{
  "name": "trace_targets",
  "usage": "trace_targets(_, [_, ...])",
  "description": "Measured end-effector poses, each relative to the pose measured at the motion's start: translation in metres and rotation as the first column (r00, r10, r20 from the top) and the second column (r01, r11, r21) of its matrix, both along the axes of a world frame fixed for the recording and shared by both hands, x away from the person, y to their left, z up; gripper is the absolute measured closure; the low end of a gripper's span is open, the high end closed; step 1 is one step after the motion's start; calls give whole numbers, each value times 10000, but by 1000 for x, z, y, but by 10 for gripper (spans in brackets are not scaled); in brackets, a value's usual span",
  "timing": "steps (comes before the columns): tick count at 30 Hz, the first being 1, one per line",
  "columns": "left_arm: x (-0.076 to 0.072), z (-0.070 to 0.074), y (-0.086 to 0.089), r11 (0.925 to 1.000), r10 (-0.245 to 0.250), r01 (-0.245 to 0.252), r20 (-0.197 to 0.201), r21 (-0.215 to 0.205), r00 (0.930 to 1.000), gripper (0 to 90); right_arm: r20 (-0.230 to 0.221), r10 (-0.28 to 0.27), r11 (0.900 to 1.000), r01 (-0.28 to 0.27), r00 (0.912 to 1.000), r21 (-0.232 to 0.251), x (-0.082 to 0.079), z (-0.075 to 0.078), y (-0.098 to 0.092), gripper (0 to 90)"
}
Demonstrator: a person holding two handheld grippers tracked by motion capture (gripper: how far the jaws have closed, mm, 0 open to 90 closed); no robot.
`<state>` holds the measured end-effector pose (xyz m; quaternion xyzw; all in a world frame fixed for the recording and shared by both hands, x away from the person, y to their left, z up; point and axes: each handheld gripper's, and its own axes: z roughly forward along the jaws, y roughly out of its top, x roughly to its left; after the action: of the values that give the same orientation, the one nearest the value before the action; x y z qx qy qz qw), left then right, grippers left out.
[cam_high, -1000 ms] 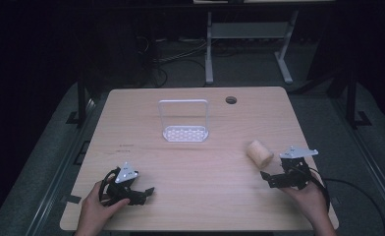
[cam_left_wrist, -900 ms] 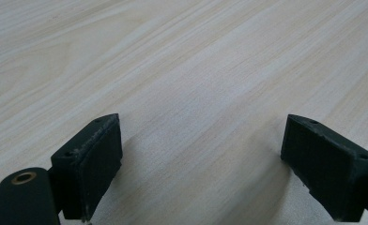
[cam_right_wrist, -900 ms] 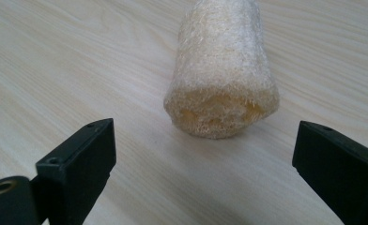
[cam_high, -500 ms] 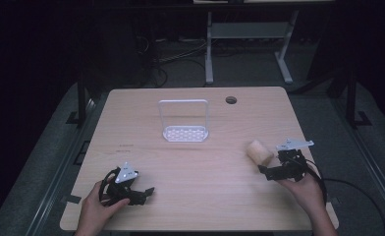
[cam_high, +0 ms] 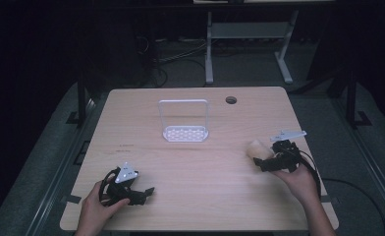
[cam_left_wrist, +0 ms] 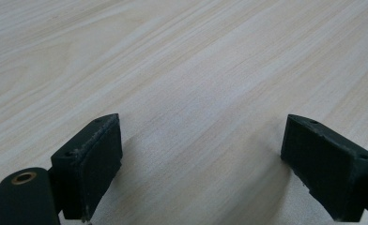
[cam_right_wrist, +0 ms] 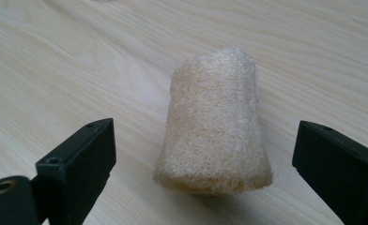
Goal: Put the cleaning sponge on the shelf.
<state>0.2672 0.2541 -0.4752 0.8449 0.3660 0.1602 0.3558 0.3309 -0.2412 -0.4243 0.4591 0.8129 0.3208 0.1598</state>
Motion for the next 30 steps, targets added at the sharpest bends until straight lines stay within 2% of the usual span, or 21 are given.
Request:
trace_targets(12, [0,0,0,10000,6,-6,0,-4,10000,122,-246,42,9995,-50,9997,-304,18,-4,11,65])
trace_targets(18, [0,0,0,10000,-6,6,-22,11,10000,122,-401,51,9993,-66,9992,-379,25,-10,14,126])
trace_targets(30, [0,0,0,10000,-14,14,-27,23,10000,122,-644,-35,9984,-2,9979,-563,33,-18,16,144])
